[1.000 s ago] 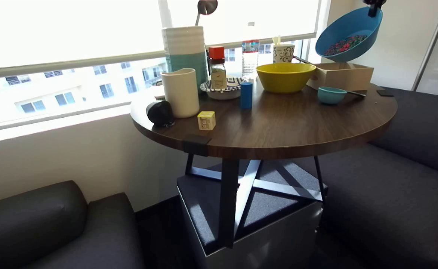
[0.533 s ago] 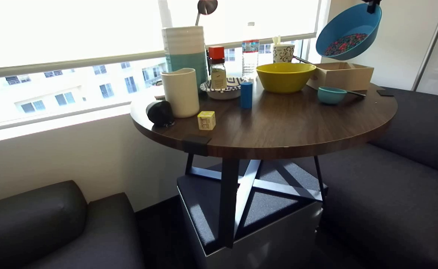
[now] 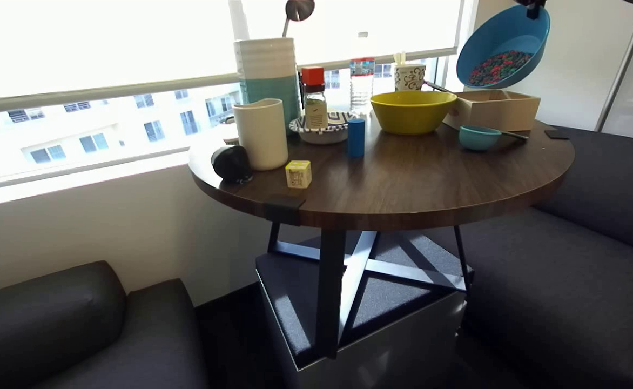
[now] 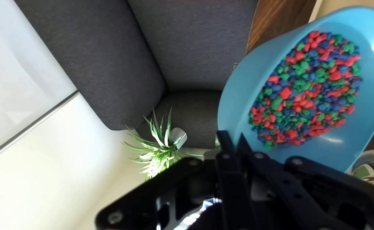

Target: Pour the cereal out of the blue bowl and into the wooden box

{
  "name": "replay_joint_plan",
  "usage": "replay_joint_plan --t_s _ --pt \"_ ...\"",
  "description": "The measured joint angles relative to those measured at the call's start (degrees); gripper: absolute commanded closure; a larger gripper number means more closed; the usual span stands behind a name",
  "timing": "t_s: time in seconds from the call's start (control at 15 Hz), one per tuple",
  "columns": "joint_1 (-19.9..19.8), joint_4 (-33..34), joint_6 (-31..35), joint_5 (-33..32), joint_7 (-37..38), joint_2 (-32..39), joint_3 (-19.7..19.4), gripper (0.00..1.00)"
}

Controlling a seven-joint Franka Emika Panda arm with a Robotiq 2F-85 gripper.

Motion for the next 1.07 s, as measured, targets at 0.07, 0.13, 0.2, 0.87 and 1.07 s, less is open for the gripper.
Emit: replay_joint_plan --t_s 0.07,0.13,0.2,0.87,1.07 --pt "0.17 -0.41 0.00 -1.07 0.44 0.00 0.23 0.99" --pt "0.42 -0.80 0.00 -2.04 0.87 0.00 0.36 0.99" --pt "0.65 -1.10 0.00 -3.08 1.33 0.00 0.50 0.99" --pt "2.23 -2.50 0.01 -10.08 4.57 -0.10 0.83 0.99" --pt "2.80 -3.06 0.01 -11.44 4.70 -0.46 0.83 0.99"
